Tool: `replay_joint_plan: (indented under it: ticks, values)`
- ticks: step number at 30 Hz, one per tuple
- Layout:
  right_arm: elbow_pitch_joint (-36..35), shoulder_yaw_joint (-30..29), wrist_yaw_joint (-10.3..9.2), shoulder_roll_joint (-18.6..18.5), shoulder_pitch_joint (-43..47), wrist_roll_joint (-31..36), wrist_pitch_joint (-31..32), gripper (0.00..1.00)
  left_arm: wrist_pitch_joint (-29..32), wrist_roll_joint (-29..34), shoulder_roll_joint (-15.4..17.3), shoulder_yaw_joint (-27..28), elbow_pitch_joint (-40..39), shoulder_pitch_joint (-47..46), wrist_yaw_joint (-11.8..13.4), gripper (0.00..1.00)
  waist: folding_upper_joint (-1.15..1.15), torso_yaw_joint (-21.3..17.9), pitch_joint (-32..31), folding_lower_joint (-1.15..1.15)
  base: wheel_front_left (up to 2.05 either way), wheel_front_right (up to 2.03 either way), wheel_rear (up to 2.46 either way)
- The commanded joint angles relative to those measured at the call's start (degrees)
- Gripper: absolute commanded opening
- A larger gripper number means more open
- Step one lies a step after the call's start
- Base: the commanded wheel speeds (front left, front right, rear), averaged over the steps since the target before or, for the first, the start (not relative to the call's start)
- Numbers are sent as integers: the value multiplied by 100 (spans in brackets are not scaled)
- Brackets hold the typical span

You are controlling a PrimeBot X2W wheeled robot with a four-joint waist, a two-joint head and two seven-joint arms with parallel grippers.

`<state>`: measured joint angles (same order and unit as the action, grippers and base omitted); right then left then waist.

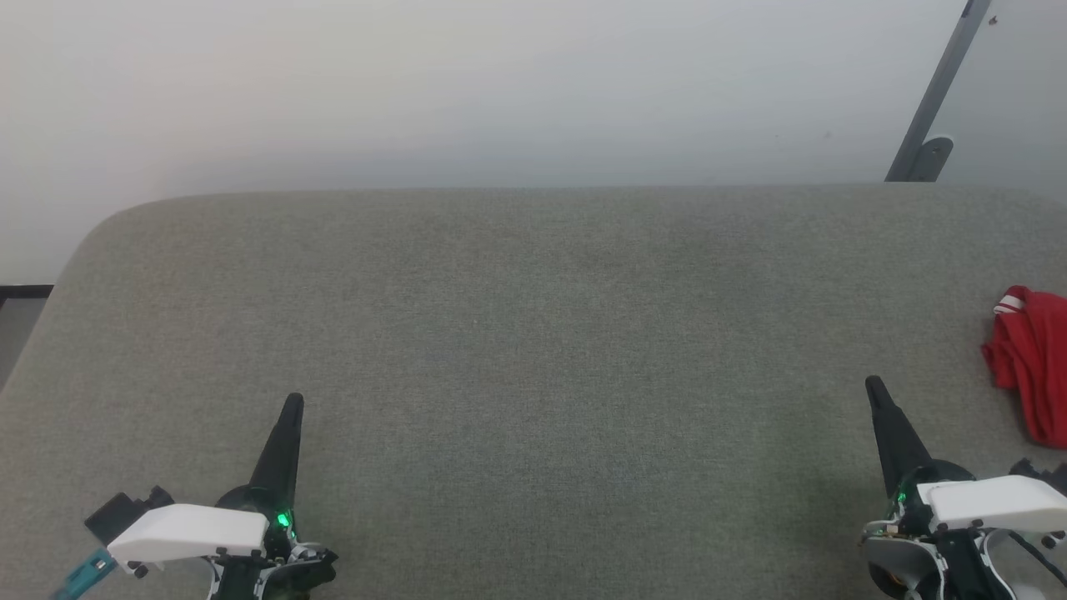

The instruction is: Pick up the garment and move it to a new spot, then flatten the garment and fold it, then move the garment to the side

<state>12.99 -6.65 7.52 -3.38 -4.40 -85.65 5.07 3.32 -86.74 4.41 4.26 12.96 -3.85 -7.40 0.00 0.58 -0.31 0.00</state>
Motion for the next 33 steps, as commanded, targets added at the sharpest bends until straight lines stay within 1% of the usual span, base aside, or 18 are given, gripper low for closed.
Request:
replay_joint_plan:
  ticks: [1,18,33]
  values:
    - [-10,3,-5,22,-79,-81,19,0,28,-113,-15,29,-3,-131,-14,0,0,-1,1,0,0,0,0]
    - [125,11,-3,65,-213,-704,166,0,223,-722,-42,84,114,-270,-16,0,0,-57,49,0,0,0,0]
    - [113,12,-3,62,-210,-685,163,0,239,-676,-59,111,112,-260,-16,0,0,-57,49,0,0,0,0]
